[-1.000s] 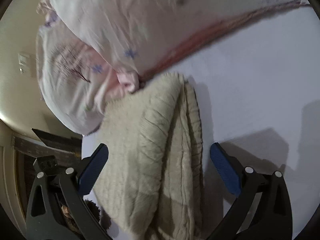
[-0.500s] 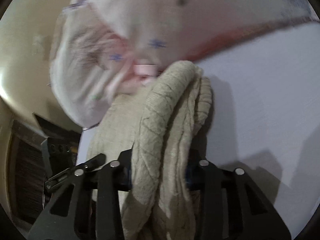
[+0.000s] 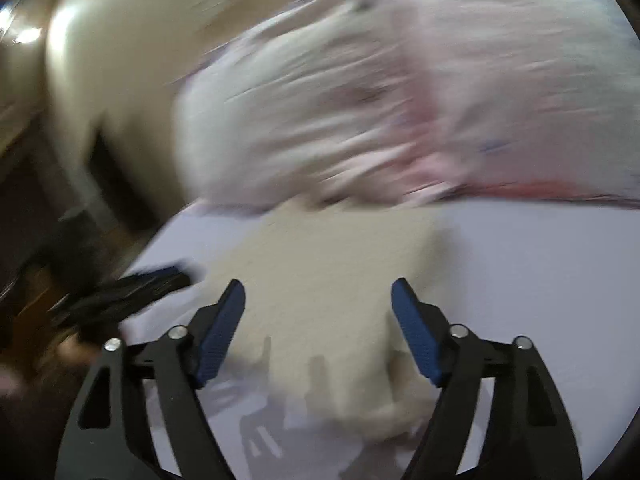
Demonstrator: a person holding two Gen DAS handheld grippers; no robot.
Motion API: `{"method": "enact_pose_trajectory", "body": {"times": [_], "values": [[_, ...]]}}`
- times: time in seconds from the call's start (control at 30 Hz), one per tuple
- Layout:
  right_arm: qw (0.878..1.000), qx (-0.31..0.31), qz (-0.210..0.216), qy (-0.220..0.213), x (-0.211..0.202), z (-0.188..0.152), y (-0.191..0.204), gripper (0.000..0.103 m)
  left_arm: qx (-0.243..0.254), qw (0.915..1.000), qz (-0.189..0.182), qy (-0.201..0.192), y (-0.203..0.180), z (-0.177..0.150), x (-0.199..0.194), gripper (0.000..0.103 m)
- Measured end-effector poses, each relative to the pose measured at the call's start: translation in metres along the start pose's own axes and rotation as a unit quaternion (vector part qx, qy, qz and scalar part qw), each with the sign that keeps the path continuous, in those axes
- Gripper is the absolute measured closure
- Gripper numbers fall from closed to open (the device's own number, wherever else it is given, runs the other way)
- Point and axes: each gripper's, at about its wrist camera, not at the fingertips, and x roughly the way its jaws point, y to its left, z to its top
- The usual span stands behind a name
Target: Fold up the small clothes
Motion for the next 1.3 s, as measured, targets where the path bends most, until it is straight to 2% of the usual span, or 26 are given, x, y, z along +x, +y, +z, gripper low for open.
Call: {"method": "enact_pose_trajectory", "body": {"times": [0.03,0.07,0.1,0.13,0.2,0.23,0.27,0.3,0.33,0.4,0.43,0.53,0.57,0.67,0.83,1.3], "values": [[0.999,0.001,-0.031,0.017,0.010,-0.001,-0.001,0.026,-0.001,1.0000,-0.003,0.003,-0.003,-0.006,-0.003,0.018],[0.994,0.013,-0.099,0.040,0.023,-0.002,-0.013,0.026,-0.001,0.9999,-0.009,0.009,-0.007,-0.013,-0.006,0.016],[0.992,0.028,-0.112,0.047,0.026,-0.002,-0.025,0.032,-0.001,0.9998,-0.012,0.015,-0.011,-0.020,-0.008,0.015],[0.992,0.058,-0.106,0.033,0.025,0.000,-0.039,0.036,0.002,0.9997,-0.010,0.021,-0.014,-0.027,-0.010,0.013],[0.992,0.085,-0.097,0.017,0.010,0.002,-0.045,0.038,0.008,0.9995,0.006,0.029,-0.022,-0.036,-0.012,0.009],[0.991,0.080,-0.107,0.005,-0.001,0.001,-0.040,0.036,0.011,0.9994,0.014,0.031,-0.022,-0.040,-0.015,0.005],[0.990,0.073,-0.120,-0.007,-0.012,-0.001,-0.037,0.029,0.017,0.9989,0.030,0.033,-0.025,-0.045,-0.015,0.002],[0.988,0.065,-0.134,-0.026,-0.027,-0.007,-0.031,0.008,0.021,0.9983,0.042,0.034,-0.027,-0.050,-0.016,0.001],[0.988,0.063,-0.137,-0.037,-0.036,-0.012,-0.024,0.002,0.024,0.9978,0.051,0.036,-0.030,-0.052,-0.014,0.001],[0.986,0.064,-0.147,-0.049,-0.048,-0.026,-0.016,0.002,0.026,0.9963,0.065,0.050,-0.033,-0.058,-0.008,0.001],[0.982,0.069,-0.173,-0.045,-0.049,-0.035,-0.014,0.002,0.025,0.9959,0.066,0.055,-0.034,-0.060,-0.006,0.001],[0.966,0.067,-0.251,0.002,-0.030,-0.053,-0.011,0.002,0.025,0.9949,0.064,0.074,-0.038,-0.066,0.005,0.001],[0.963,0.064,-0.260,0.014,-0.021,-0.056,-0.010,0.002,0.025,0.9940,0.068,0.082,-0.039,-0.067,0.010,0.001],[0.963,0.059,-0.259,0.042,-0.002,-0.062,-0.008,0.002,0.037,0.9920,0.081,0.088,-0.044,-0.071,0.017,0.001],[0.951,0.045,-0.296,0.082,0.022,-0.065,-0.004,0.002,0.055,0.9877,0.114,0.092,-0.047,-0.077,0.026,0.001],[0.950,0.044,-0.301,0.072,0.017,-0.073,0.000,0.002,0.063,0.9861,0.122,0.094,-0.049,-0.076,0.026,0.001]]}}
